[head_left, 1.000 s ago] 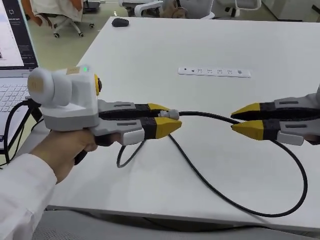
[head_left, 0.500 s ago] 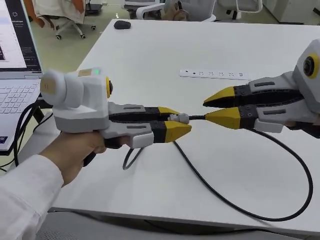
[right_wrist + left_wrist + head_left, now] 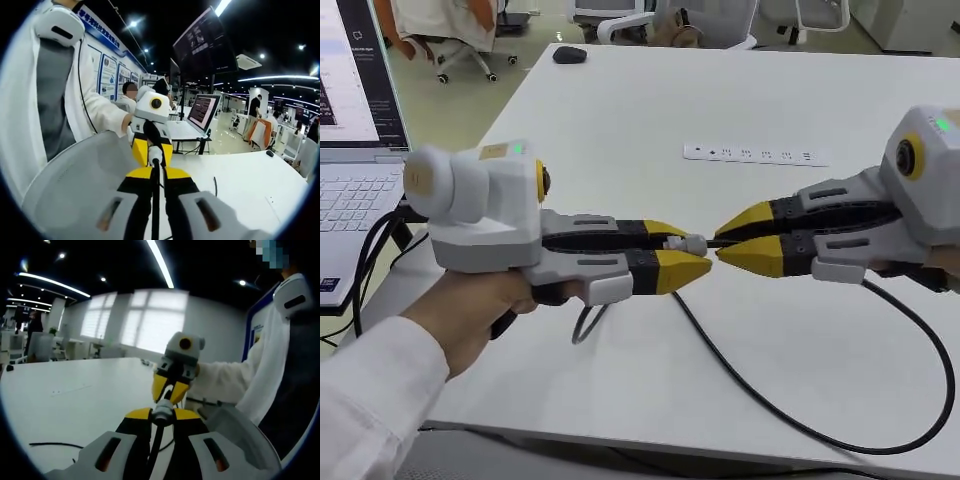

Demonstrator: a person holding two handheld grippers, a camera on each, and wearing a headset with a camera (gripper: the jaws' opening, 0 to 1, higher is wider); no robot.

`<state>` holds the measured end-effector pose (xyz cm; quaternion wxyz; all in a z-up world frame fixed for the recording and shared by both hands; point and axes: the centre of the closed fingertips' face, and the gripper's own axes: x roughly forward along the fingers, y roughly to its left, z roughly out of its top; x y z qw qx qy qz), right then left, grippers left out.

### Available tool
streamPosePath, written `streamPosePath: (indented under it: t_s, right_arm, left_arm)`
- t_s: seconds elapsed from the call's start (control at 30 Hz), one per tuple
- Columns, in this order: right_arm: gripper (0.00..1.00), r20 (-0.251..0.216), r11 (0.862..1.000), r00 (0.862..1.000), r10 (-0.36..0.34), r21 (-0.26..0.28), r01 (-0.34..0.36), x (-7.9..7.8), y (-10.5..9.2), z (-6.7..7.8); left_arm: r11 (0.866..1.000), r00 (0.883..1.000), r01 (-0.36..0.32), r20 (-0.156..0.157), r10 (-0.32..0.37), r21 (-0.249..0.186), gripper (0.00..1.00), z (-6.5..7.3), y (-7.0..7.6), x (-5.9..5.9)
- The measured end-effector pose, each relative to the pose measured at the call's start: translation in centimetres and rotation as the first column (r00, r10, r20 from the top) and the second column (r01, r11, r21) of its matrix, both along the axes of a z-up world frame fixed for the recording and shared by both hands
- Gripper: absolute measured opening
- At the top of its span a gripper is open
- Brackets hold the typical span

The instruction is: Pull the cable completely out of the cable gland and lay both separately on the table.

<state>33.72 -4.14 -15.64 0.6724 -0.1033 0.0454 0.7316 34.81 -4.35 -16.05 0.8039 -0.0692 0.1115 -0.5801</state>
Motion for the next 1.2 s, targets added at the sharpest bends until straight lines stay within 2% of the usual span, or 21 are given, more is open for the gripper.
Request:
streamPosePath:
  t_s: [0.33, 0.57, 0.83, 1.2]
  right_arm:
    - [0.03, -0.018, 1.0, 1.0, -0.008, 0.011, 0.008, 0.2, -0.1, -0.1]
    - [0.02, -0.024, 1.0, 1.0, -0.014, 0.0, 0.014, 0.3, -0.5, -0.5]
    - [0.02, -0.048, 0.999, 0.998, -0.05, -0.008, 0.049, 0.7, -2.0, -1.4]
    - [0.02, -0.079, 0.992, 0.99, -0.115, -0.061, 0.111, 1.4, -5.3, -3.8]
  left_arm:
    - [1.0, 1.0, -0.003, -0.005, 0.003, -0.004, 0.17, 0.0, 0.1, 0.2]
    - [1.0, 1.0, -0.005, -0.006, 0.005, 0.008, 0.17, -0.2, 0.3, 0.1]
    - [1.0, 1.0, -0.012, -0.005, 0.013, 0.021, 0.17, -0.4, 0.8, 0.1]
    - [0.999, 1.0, -0.028, -0.006, 0.028, 0.028, 0.17, -0.4, 1.6, 0.3]
